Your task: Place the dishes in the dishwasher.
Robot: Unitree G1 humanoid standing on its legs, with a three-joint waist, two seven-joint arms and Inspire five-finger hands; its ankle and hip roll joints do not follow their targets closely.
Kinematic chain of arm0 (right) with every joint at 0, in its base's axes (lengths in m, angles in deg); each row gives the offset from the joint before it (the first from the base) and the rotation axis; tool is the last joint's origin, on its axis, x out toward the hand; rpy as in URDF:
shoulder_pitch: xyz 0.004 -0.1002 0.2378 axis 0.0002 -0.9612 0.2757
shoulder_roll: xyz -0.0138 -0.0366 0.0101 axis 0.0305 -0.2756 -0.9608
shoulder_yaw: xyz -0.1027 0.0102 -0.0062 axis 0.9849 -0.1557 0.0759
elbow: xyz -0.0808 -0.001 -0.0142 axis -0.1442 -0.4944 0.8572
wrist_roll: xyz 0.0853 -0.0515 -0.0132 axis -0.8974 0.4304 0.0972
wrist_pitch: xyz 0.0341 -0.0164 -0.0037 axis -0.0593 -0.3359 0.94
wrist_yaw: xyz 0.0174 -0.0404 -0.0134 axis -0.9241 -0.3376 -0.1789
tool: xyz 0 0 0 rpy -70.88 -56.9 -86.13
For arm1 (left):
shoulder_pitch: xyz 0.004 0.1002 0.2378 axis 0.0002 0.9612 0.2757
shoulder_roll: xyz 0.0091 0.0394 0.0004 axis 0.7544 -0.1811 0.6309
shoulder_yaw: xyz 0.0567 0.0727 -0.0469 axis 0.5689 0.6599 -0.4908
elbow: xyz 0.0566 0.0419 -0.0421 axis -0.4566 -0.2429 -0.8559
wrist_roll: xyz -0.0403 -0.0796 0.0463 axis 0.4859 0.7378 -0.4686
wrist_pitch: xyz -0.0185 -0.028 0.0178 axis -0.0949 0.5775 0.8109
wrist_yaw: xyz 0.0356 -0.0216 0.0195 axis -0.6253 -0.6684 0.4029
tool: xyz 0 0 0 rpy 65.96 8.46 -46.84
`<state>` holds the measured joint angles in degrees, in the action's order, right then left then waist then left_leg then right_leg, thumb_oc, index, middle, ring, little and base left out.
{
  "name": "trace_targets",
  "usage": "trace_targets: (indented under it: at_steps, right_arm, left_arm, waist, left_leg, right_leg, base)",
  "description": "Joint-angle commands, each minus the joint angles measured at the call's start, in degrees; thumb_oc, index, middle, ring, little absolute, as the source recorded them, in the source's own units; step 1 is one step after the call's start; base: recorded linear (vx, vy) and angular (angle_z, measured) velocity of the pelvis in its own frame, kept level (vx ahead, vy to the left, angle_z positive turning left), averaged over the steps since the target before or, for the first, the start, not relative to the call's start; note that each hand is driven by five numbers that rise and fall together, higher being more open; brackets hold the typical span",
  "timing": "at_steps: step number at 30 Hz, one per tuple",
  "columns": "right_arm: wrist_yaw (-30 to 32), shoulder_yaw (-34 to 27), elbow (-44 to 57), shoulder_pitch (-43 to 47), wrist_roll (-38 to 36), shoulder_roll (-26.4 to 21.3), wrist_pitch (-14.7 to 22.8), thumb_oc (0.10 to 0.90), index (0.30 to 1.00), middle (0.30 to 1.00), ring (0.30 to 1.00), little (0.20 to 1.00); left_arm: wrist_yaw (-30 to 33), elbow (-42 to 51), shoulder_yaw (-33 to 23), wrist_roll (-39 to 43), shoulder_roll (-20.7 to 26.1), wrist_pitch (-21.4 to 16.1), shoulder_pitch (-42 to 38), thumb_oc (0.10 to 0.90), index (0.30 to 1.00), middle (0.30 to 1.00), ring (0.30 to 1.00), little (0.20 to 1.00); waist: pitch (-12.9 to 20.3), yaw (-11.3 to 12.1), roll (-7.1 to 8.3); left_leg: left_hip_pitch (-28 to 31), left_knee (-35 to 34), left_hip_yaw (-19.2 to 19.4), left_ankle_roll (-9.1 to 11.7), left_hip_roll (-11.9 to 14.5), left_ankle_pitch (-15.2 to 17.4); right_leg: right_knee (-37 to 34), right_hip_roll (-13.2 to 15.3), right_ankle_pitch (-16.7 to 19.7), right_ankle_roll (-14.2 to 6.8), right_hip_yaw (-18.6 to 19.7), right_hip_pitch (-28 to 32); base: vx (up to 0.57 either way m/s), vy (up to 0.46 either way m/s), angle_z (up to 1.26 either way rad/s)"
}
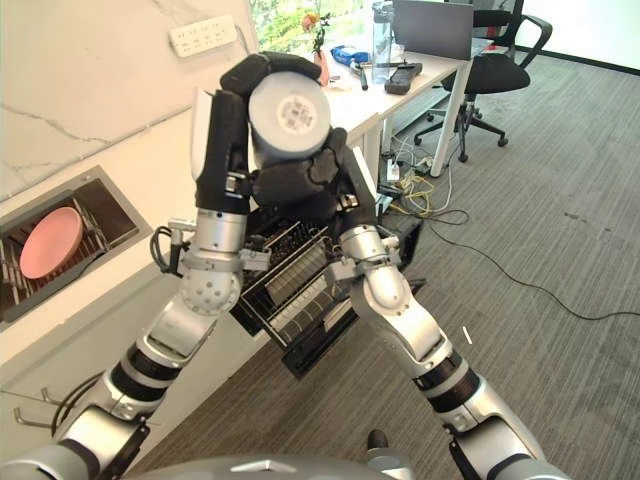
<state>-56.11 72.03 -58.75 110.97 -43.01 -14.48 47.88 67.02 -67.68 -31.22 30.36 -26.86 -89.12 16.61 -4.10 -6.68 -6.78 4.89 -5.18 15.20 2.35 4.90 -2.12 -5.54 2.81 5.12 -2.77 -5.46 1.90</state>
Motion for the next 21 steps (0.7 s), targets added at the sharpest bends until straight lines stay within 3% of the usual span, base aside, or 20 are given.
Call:
trace_targets:
  at_steps: [1, 14, 15, 16, 21]
  right_arm:
    - [-0.7, -1.9, 8.7, 8.2, 3.1, 7.9, 12.1, 0.4, 0.3, 0.3, 0.3, 0.3]
    - [2.3, -5.6, 10.6, 4.7, 8.2, 7.0, 15.4, 0.4, 0.3, 0.3, 0.3, 0.3]
    - [2.6, -6.0, 10.4, 4.6, 8.9, 6.6, 15.1, 0.4, 0.3, 0.3, 0.3, 0.3]
    - [2.8, -6.2, 10.4, 4.5, 9.1, 6.4, 14.9, 0.4, 0.3, 0.3, 0.3, 0.3]
    - [3.8, -8.2, 10.4, 4.2, 12.1, 4.3, 13.7, 0.4, 0.3, 0.3, 0.3, 0.3]
  left_arm:
    - [-0.8, -1.7, 4.1, -0.1, 0.1, -4.2, -3.2, 0.4, 0.3, 0.3, 0.3, 0.3]
    - [0.3, -2.6, 4.1, 3.3, -1.4, -5.1, 1.9, 0.4, 0.3, 0.3, 0.3, 0.3]
    - [0.4, -2.6, 3.8, 4.3, -1.6, -5.0, 2.5, 0.48, 0.42, 0.42, 0.42, 0.42]
    - [0.4, -2.5, 3.7, 4.7, -1.6, -4.8, 2.8, 0.8, 0.9, 0.9, 0.9, 0.9]
    - [0.3, -2.2, 2.3, 6.4, -1.1, -4.5, 5.4, 0.8, 0.9, 0.9, 0.9, 0.9]
  waist:
    - [3.7, -0.1, 6.45]
    - [3.7, 0.4, 6.82]
    - [3.7, 0.6, 6.83]
    - [3.7, 0.6, 6.83]
    - [3.6, 1.2, 7.04]
  left_leg:
    - [2.0, 0.2, -0.1, 4.6, 4.4, 1.7]
    - [2.1, 0.2, -0.7, 4.6, 4.6, 1.7]
    - [2.1, 0.2, -0.8, 4.6, 4.6, 1.7]
    - [2.1, 0.2, -0.9, 4.6, 4.6, 1.6]
    - [1.8, 0.2, -1.5, 4.7, 4.5, 1.6]
  right_leg:
    - [0.5, 4.5, -5.6, -6.1, 0.9, 3.2]
    - [0.5, 4.3, -6.1, -6.0, -0.1, 3.8]
    - [0.5, 4.3, -6.1, -6.0, -0.2, 3.9]
    - [0.5, 4.3, -6.1, -6.0, -0.3, 4.0]
    - [0.5, 4.2, -6.3, -6.0, -0.8, 4.1]
  base:
    - [0.0, 0.0, 0.0]
    - [0.0, 0.0, 0.0]
    - [0.0, 0.0, 0.0]
    - [0.0, 0.0, 0.0]
    - [0.0, -0.002, 0.06]
